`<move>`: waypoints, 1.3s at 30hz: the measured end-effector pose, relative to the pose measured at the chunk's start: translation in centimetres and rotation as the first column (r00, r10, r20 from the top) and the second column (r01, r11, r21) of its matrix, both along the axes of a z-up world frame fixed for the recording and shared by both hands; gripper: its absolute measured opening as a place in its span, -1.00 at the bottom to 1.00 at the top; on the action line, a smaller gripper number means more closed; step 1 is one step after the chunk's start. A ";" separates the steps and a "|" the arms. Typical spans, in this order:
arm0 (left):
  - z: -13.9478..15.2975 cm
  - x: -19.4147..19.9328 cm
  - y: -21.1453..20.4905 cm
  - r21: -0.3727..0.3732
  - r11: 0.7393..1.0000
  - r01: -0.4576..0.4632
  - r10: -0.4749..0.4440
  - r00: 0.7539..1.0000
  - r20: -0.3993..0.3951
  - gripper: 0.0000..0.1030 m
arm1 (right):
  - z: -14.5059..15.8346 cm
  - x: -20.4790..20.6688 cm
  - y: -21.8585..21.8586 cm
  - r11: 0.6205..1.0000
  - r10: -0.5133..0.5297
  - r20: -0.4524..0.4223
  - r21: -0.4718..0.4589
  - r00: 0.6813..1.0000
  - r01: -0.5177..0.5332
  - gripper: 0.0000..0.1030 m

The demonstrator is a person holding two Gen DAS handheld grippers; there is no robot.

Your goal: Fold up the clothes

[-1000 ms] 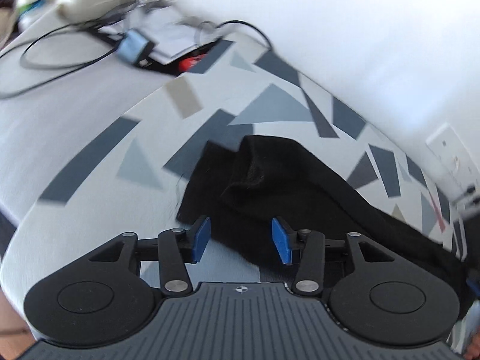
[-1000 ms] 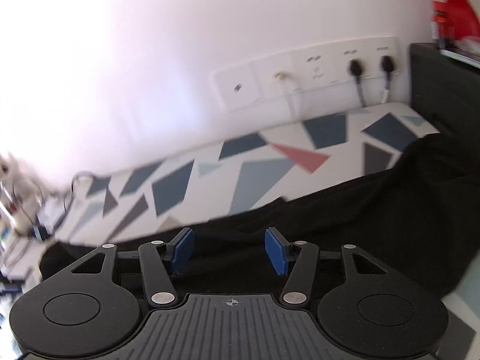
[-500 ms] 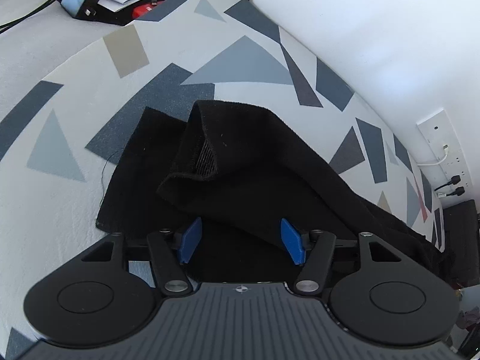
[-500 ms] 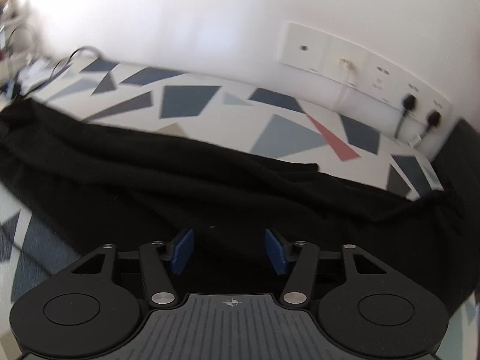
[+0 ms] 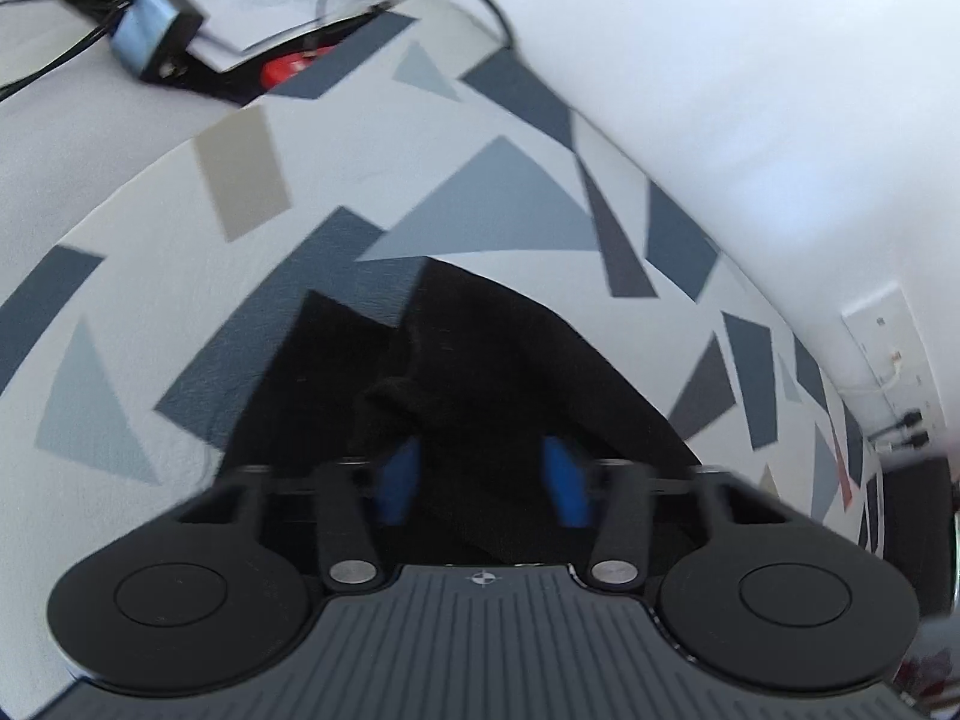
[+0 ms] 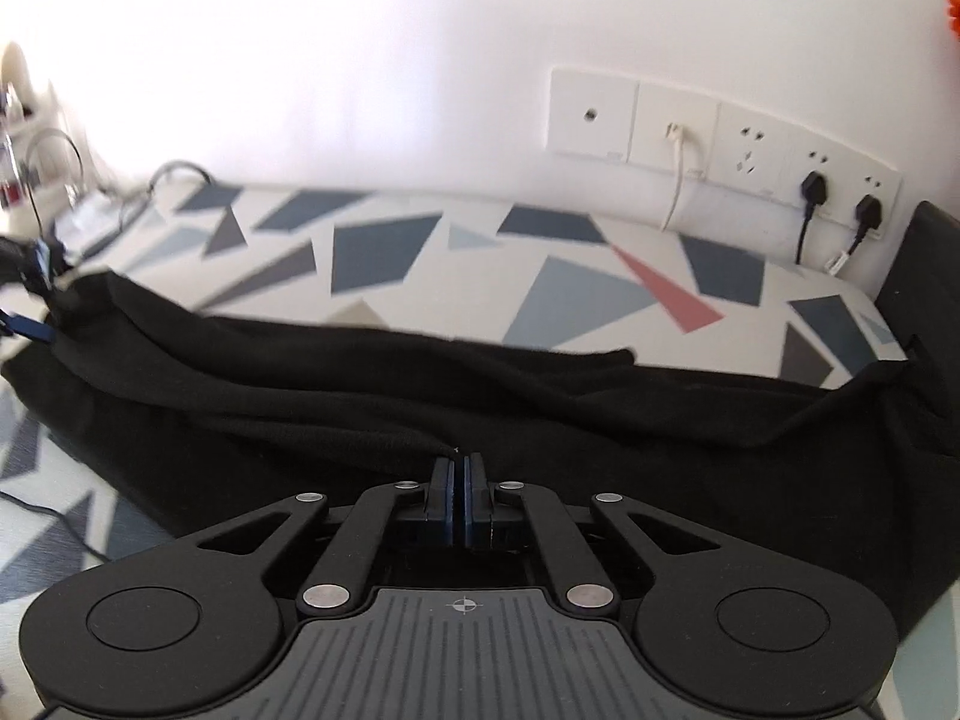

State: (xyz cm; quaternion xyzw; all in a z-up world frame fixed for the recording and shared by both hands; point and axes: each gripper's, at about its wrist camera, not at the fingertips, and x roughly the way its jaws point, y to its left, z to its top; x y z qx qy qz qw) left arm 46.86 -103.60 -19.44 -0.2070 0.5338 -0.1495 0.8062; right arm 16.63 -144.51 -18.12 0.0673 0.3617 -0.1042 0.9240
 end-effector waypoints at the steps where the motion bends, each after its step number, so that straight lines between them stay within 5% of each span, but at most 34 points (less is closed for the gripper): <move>1: 0.3 -0.1 0.5 -0.015 1.000 -0.027 0.027 1.000 0.002 -0.88 | 0.6 -0.7 -0.4 1.000 -0.002 0.017 0.021 1.000 0.002 -0.97; 5: 2.7 -1.5 2.4 -0.043 0.996 -0.072 0.074 0.996 0.052 -0.88 | 2.6 -2.9 -1.5 0.997 0.026 0.040 0.068 0.999 -0.028 -0.97; 9: 3.3 -3.2 3.8 -0.040 0.997 -0.067 0.068 0.997 0.023 -0.84 | 2.2 -3.8 -2.1 0.988 0.116 -0.100 0.118 0.988 -0.104 -0.94; 11: 2.8 -3.9 4.0 -0.017 0.999 -0.046 0.046 0.999 -0.004 -0.56 | 1.2 -3.6 -2.1 0.993 0.097 -0.175 0.090 0.980 -0.082 -0.56; 13: 2.3 -4.7 4.1 -0.009 0.999 -0.043 0.043 0.999 -0.013 -0.04 | 1.3 -3.6 -2.4 0.995 0.040 -0.134 0.094 0.990 -0.027 -0.35; 17: 1.6 -6.2 4.1 -0.060 0.998 -0.024 0.023 1.000 -0.022 0.13 | 3.1 -1.7 -2.6 0.976 0.007 0.029 0.219 1.000 -0.014 -0.35; 22: 1.2 -6.9 3.7 -0.115 0.993 0.015 -0.015 1.000 0.003 0.15 | 4.8 4.8 0.3 0.965 0.118 0.108 0.223 0.987 -0.140 -0.35; 28: -0.3 -6.4 4.0 -0.280 0.958 -0.056 0.053 0.998 -0.020 0.16 | 5.4 13.8 7.2 0.923 0.315 0.096 0.202 0.944 -0.328 -0.35; 34: -0.8 -6.7 3.7 -0.232 0.973 -0.009 0.021 0.998 0.052 0.37 | 4.1 23.2 14.4 0.876 0.454 -0.013 0.187 0.891 -0.444 -0.35; 39: -1.8 -6.7 3.7 -0.225 0.974 -0.011 0.020 0.999 0.039 0.44 | 1.2 29.8 19.4 0.833 0.548 -0.111 0.163 0.829 -0.529 -0.27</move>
